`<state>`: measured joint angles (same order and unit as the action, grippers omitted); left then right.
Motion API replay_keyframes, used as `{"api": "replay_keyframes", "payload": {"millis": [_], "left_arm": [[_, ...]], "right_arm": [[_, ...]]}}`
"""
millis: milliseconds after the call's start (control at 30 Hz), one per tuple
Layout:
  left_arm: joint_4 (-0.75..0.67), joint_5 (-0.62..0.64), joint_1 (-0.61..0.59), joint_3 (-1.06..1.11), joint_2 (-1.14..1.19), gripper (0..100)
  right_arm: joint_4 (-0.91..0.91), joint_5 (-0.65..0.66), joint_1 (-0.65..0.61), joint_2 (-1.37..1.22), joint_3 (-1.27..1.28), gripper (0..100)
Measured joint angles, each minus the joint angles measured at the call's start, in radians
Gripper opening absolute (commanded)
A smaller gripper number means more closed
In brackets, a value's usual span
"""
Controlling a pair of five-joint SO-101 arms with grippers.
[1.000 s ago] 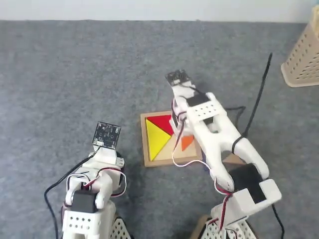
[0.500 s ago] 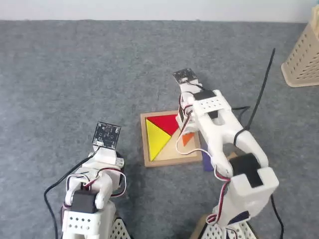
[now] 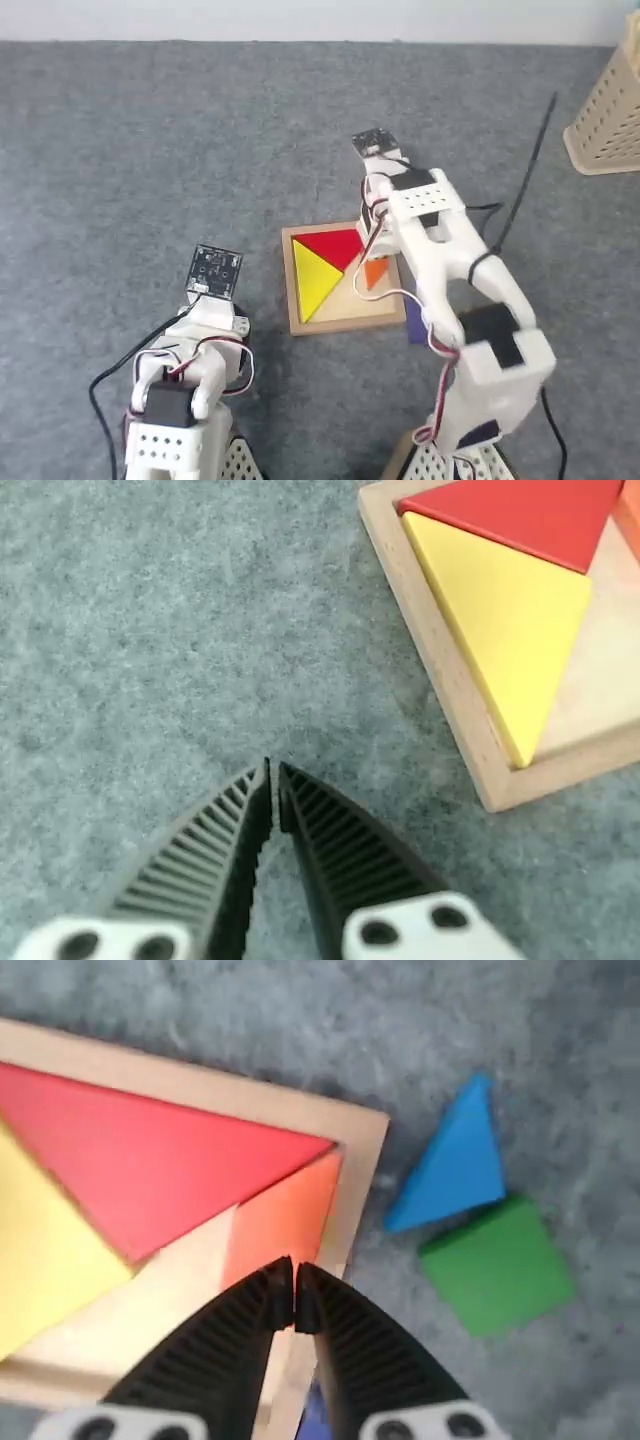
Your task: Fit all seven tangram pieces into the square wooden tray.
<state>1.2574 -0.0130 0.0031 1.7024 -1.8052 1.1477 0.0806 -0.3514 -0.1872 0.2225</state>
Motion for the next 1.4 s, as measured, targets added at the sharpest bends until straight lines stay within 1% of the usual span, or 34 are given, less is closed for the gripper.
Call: {"api": "replay_keyframes", "payload": {"millis": [100, 300, 433, 600, 900, 1067, 1167, 1300, 1400], "left_arm": [[0.0, 0.0, 0.0, 0.0, 0.0, 1], [0.0, 0.0, -0.002, 0.0, 0.0, 1], [0.0, 0.0, -0.002, 0.0, 0.0, 1], [0.0, 0.0, -0.002, 0.0, 0.0, 1], [0.0, 0.0, -0.002, 0.0, 0.0, 1], [0.0, 0.0, -0.002, 0.0, 0.0, 1], [0.0, 0.0, -0.002, 0.0, 0.0, 1], [0.0, 0.0, -0.002, 0.0, 0.0, 1], [0.0, 0.0, -0.002, 0.0, 0.0, 1]], "right_arm": [[0.044, 0.0, -0.003, 0.084, 0.028, 1.0], [0.081, 0.006, 0.077, 0.209, 0.086, 1.0], [0.083, 0.086, 0.164, 0.224, 0.137, 1.0], [0.083, 0.123, 0.221, 0.224, 0.141, 1.0], [0.083, 0.15, 0.215, 0.215, 0.141, 1.1], [0.164, 0.167, 0.219, 0.215, 0.141, 1.1], [0.18, 0.167, 0.219, 0.215, 0.141, 1.1], [0.224, 0.167, 0.276, 0.226, 0.141, 1.0], [0.222, 0.167, 0.327, 0.285, 0.201, 2.8]]}}
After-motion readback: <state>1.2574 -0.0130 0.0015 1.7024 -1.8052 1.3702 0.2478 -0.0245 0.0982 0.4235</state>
